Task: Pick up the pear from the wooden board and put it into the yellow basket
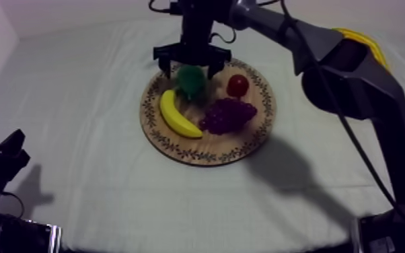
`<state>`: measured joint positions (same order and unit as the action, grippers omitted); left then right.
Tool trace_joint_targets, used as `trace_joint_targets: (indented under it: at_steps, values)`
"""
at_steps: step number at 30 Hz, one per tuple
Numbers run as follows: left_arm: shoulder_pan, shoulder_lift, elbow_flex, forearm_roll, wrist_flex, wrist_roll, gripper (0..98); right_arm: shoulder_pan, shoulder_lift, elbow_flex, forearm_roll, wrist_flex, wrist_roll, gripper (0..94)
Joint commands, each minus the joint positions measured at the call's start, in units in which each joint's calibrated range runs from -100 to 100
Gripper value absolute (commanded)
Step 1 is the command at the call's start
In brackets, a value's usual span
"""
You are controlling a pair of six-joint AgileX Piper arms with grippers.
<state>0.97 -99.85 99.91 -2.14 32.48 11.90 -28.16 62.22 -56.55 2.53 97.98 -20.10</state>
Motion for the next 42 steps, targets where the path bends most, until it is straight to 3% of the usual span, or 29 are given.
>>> trace_joint_targets:
  at_steps: [1, 5, 17, 24, 42]
  values:
    - [0.01, 0.02, -0.02, 0.01, 0.02, 0.00, 0.1, 0.09, 1.77, -1.46, 0.21, 0.15, -0.15, 70.3]
    - [0.01, 0.02, -0.02, 0.01, 0.02, 0.00, 0.1, 0.33, 3.81, -3.11, 0.57, 0.16, -0.04, 66.3]
    - [0.01, 0.02, -0.02, 0.01, 0.02, 0.00, 0.1, 0.08, 4.88, -4.14, 2.84, -0.16, 1.42, 40.0]
    - [0.01, 0.02, -0.02, 0.01, 0.02, 0.00, 0.1, 0.14, -1.79, 2.96, 3.70, -0.83, 1.54, 38.8]
    - [0.01, 0.02, -0.02, 0.01, 0.02, 0.00, 0.1, 3.18, -36.08, 24.21, 5.48, -0.01, 3.75, 36.0]
